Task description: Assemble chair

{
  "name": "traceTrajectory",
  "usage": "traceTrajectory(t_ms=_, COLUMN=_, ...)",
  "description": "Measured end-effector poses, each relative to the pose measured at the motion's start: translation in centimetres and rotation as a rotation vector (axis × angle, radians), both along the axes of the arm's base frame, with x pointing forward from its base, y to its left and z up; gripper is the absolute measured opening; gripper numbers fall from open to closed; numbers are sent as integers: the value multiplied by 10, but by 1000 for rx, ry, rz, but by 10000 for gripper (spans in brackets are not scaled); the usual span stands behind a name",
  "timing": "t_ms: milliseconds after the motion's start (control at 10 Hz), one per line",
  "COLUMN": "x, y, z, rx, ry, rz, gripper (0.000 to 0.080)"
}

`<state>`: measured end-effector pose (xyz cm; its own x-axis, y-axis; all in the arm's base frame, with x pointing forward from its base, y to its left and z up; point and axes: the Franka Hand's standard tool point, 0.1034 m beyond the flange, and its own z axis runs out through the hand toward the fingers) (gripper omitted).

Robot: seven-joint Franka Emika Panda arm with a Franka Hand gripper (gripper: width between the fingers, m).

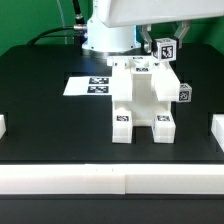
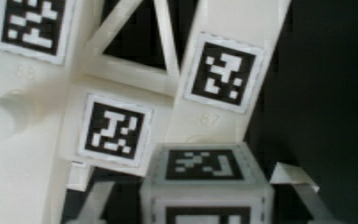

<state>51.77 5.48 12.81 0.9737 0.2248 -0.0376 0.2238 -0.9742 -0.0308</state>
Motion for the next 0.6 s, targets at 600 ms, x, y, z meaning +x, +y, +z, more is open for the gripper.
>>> traceTrajectory(t_ms=600, x=1, y=-2, z=-9, rx=-6, ry=3, rz=5, gripper=288)
